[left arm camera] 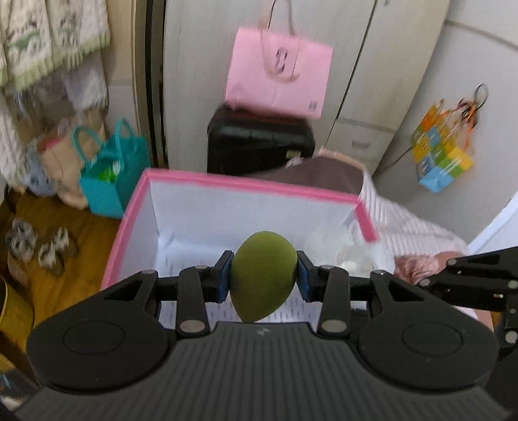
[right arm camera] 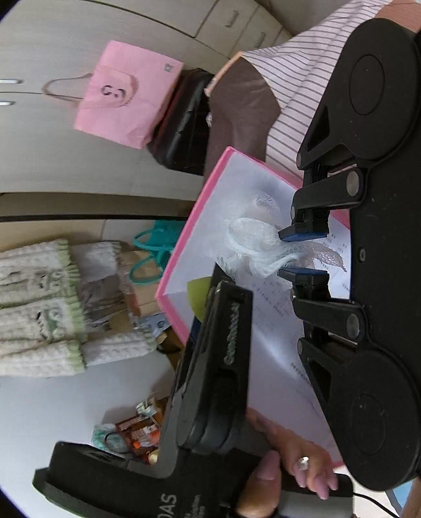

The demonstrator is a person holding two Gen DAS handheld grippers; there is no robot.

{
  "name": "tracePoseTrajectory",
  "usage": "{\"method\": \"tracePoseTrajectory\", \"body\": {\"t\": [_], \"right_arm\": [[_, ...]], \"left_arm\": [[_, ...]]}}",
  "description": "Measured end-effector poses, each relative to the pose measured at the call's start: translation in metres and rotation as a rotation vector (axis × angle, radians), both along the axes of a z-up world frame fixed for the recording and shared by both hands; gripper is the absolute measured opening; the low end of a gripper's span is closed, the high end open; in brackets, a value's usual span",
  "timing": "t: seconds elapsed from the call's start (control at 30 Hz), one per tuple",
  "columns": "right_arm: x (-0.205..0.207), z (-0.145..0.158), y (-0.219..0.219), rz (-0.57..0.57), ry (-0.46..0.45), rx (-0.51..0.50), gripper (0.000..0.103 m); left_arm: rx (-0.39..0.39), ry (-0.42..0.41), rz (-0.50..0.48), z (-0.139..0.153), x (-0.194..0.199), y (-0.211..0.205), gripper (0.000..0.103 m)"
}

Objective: Organize soft objects
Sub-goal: 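Carry the green sponge with the left gripper while the right gripper carries the mesh puff to the pink box, then open the left gripper over the pink box while the right gripper releases the mesh puff inside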

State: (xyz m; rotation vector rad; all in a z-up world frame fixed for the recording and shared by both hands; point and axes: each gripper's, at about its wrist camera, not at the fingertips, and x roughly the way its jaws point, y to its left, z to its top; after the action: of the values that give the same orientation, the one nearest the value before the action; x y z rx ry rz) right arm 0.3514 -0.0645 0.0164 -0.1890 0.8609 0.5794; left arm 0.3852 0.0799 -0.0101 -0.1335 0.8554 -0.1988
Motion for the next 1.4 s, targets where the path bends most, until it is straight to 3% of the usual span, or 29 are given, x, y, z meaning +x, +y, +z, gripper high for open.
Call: {"method": "tracePoseTrajectory", "body": {"t": [0.2, 0.4, 0.63, 0.67, 0.77, 0.97, 1.4], "right_arm": [[0.013, -0.015, 0.010, 0.025, 0.013, -0.063, 0.020], [0.018, -0.025, 0.024, 0.043, -0.047, -0.167, 0.023], [0.020, -0.030, 0.033, 0.063, -0.085, -0.223, 0.026], [0.018, -0.030, 0.033, 0.065, -0.089, -0.223, 0.033], [0.013, -0.025, 0.032, 0.068, -0.095, -0.216, 0.046], [-0.016, 0.006, 0.014, 0.072, -0.072, -0.090, 0.058], [-0.097, 0.049, -0.006, 0.043, -0.054, -0.007, 0.064]], "left_arm": [[-0.008, 0.079, 0.040, -0.022, 0.010, 0.001, 0.039], [0.028, 0.062, 0.050, -0.025, 0.013, -0.005, 0.041], [0.053, 0.038, 0.050, -0.024, 0.015, -0.004, 0.042], [0.051, 0.038, 0.046, -0.022, 0.014, -0.003, 0.043], [0.046, 0.049, 0.014, -0.015, 0.008, 0.000, 0.051], [0.099, 0.013, -0.076, 0.006, -0.022, 0.004, 0.057], [0.174, -0.073, -0.222, 0.047, -0.105, 0.012, 0.069]]}}
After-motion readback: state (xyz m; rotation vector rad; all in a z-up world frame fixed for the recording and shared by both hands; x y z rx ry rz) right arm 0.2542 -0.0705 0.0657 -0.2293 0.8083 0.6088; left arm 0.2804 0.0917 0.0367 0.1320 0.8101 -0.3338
